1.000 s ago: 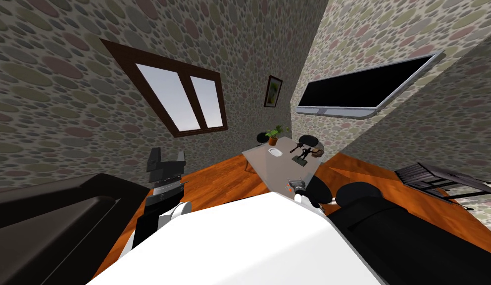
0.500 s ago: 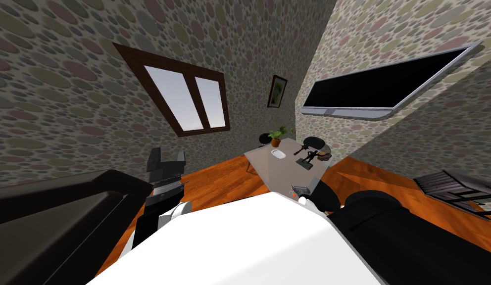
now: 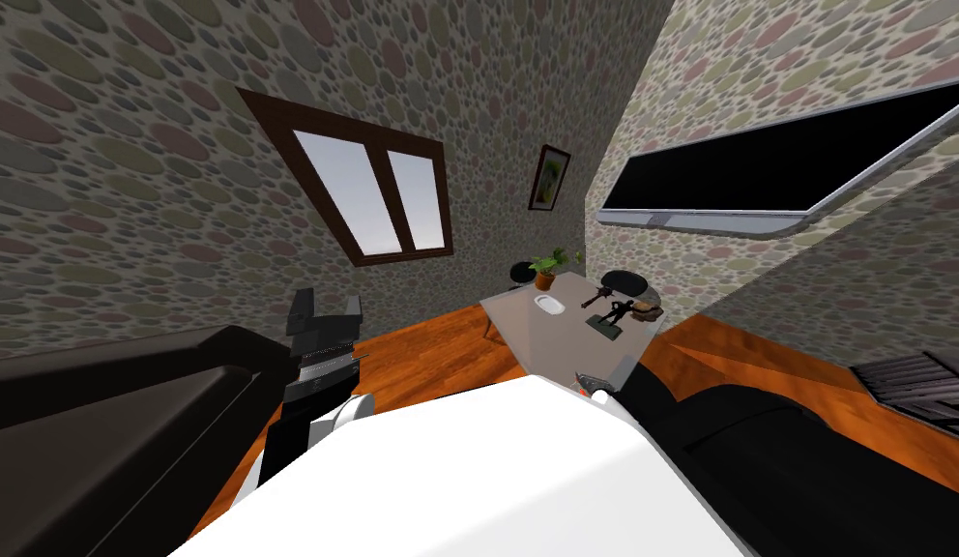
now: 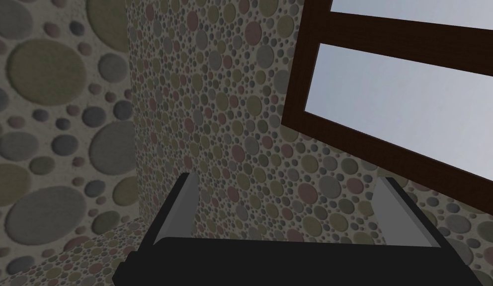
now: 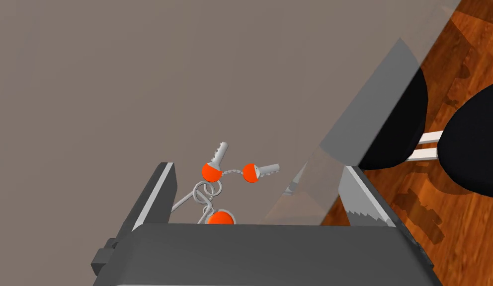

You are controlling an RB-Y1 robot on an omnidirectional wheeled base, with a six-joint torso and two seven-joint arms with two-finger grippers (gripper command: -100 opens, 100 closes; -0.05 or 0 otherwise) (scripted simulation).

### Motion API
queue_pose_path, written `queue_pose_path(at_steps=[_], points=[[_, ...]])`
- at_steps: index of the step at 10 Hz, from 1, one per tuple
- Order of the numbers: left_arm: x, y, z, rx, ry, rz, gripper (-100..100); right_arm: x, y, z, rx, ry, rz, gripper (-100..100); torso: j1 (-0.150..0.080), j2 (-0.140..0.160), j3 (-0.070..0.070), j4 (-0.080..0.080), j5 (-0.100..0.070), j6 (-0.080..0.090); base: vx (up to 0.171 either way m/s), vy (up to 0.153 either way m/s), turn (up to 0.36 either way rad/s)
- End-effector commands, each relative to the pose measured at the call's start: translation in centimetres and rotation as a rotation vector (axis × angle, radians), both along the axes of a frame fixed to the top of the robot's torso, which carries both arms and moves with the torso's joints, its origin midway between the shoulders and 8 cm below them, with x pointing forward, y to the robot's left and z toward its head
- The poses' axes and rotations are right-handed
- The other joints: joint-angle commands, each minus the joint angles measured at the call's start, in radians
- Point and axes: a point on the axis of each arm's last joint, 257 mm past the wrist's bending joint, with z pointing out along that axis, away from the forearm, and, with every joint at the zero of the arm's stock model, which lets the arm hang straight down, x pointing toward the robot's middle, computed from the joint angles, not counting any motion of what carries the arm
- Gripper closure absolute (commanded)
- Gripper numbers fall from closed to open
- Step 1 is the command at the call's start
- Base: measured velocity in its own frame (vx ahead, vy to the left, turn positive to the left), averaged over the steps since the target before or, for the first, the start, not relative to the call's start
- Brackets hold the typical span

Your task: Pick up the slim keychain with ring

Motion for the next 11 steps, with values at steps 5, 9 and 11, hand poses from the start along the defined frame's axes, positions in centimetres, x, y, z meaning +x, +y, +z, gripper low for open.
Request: queue_pose_path(at_steps=[5, 9, 11], points=[[0.0, 0.0, 0.0, 0.0, 0.0, 0.0, 0, -5.2, 0.3, -3.8, 0.165, 0.032, -0.168, -100, 0.0, 0.0, 0.0, 0.0, 0.0, 0.0, 0.043, -0.014, 0.051], [0.0, 0.0, 0.0, 0.0, 0.0, 0.0, 0, -6.5, 0.6, -4.7, 0.236, 0.014, -0.244, -100, 0.001, 0.002, 0.001, 0.0, 0.0, 0.001, 0.021, -0.013, 0.023], [0.0, 0.0, 0.0, 0.0, 0.0, 0.0, 0, -8.0, 0.7, -5.5, 0.271, 0.038, -0.278, -100, 0.002, 0.003, 0.002, 0.001, 0.0, 0.001, 0.009, -0.003, 0.032]])
